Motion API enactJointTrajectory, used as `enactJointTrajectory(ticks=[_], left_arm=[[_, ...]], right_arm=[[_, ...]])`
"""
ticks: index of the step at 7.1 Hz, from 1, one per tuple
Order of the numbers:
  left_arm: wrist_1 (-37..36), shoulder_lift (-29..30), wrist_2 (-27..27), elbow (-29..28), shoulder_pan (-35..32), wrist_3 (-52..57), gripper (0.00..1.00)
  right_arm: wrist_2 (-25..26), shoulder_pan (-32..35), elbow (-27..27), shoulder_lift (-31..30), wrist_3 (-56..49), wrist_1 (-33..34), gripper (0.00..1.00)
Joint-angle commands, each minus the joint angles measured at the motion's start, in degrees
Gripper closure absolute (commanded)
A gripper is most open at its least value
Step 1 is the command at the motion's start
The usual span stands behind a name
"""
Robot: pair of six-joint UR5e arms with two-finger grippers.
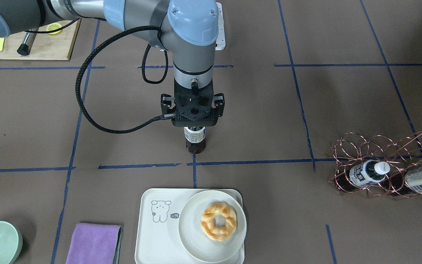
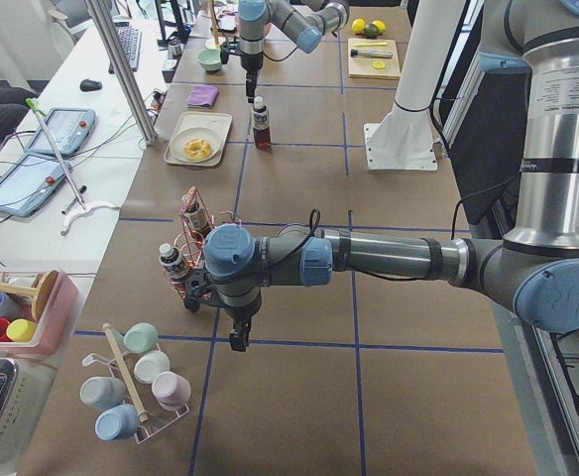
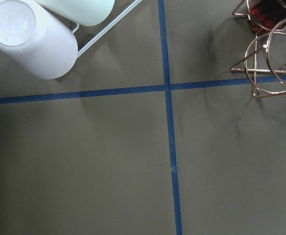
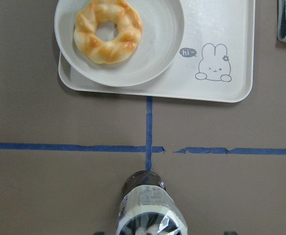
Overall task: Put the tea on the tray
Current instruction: 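Grasp the tea bottle with the right gripper and lift it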
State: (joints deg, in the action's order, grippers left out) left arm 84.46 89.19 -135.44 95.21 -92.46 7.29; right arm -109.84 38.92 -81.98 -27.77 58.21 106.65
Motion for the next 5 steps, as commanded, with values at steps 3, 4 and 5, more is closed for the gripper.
enactJointTrajectory(ticks=[3,4,5], left_arm=[[0.87,-0.07,0.0,-0.46,0.09,0.0,0.0],[1.23,-0.07,0.0,-0.72,0.09,0.0,0.0],[1.23,-0.07,0.0,-0.72,0.09,0.0,0.0]], right_arm=[[1.82,-2.27,-0.2,-0.36,-0.73,0.49,0.25],[1.73,-2.27,-0.28,-0.44,-0.64,0.66,0.27],[1.73,-2.27,-0.63,-0.27,-0.64,0.75,0.3]])
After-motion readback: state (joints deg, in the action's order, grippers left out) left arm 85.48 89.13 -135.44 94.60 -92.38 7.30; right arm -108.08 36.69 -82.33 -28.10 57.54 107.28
